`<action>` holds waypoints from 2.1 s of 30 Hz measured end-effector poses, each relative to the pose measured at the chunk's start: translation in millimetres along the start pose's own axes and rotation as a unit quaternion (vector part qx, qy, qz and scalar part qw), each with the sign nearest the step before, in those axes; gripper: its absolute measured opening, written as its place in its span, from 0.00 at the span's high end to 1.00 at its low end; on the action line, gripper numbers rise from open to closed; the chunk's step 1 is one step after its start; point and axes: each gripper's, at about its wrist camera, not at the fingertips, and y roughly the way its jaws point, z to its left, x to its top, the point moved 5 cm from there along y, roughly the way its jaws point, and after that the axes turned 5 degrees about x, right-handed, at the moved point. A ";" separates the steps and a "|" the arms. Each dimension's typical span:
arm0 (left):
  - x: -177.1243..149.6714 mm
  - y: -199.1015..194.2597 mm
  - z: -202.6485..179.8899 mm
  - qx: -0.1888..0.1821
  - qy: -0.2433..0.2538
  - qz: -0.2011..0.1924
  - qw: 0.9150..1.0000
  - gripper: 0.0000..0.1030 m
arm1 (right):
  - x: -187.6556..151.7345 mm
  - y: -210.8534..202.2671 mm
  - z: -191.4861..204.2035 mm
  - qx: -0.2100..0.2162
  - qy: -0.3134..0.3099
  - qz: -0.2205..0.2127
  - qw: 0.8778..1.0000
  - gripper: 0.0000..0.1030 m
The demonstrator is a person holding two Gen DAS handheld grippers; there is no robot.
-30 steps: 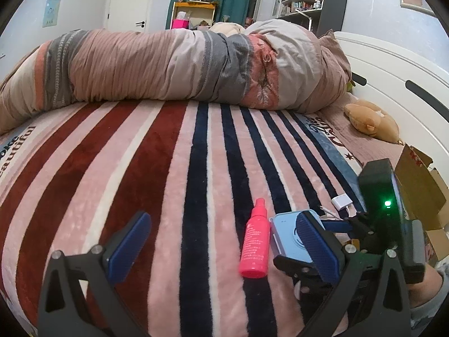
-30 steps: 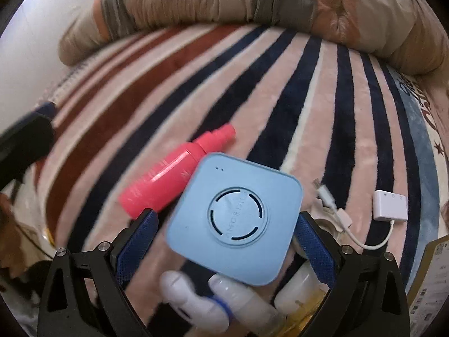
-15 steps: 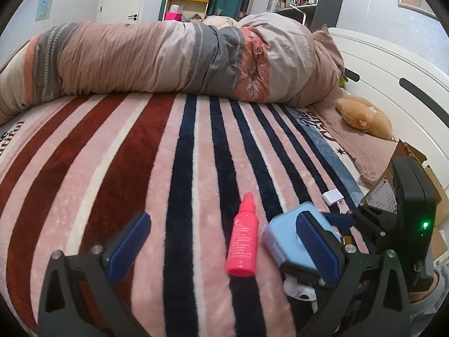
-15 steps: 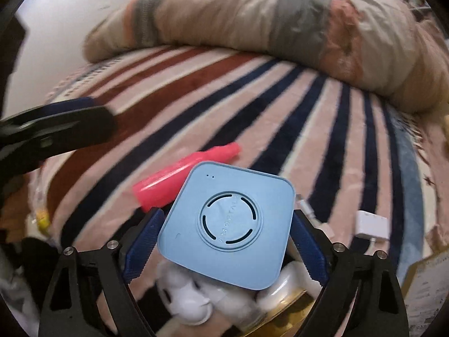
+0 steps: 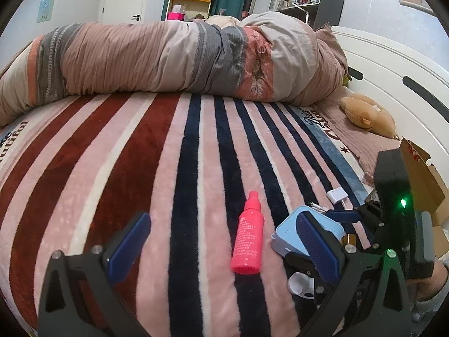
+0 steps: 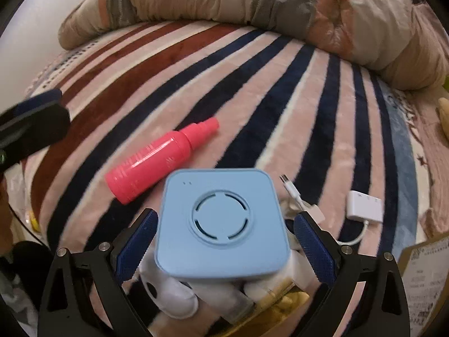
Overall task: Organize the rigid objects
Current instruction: 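Carry the blue case into the cardboard box and open the right gripper, then grasp the pink spray bottle with the right gripper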
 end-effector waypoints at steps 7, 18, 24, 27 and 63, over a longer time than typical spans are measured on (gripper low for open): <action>-1.7 3.1 -1.5 -0.033 -0.007 0.012 0.999 0.01 | -1.3 -15.5 9.6 -0.015 -0.029 -0.028 0.999 0.23; 21.5 -43.0 -66.6 -0.290 -0.022 0.014 0.957 0.02 | -17.7 -143.3 37.4 0.035 -0.068 -0.240 0.968 0.23; 47.7 -83.1 -143.1 -0.349 0.021 0.012 0.937 0.39 | -35.0 -208.7 22.3 0.017 -0.068 -0.320 0.945 0.23; 57.3 -95.8 -179.7 -0.342 0.053 0.007 0.938 0.53 | -48.9 -234.9 -2.9 0.005 -0.047 -0.345 0.937 0.23; 73.2 -86.4 -182.5 -0.131 0.142 -0.021 0.981 0.17 | -62.9 -252.9 -76.0 -0.086 0.018 -0.261 0.961 0.05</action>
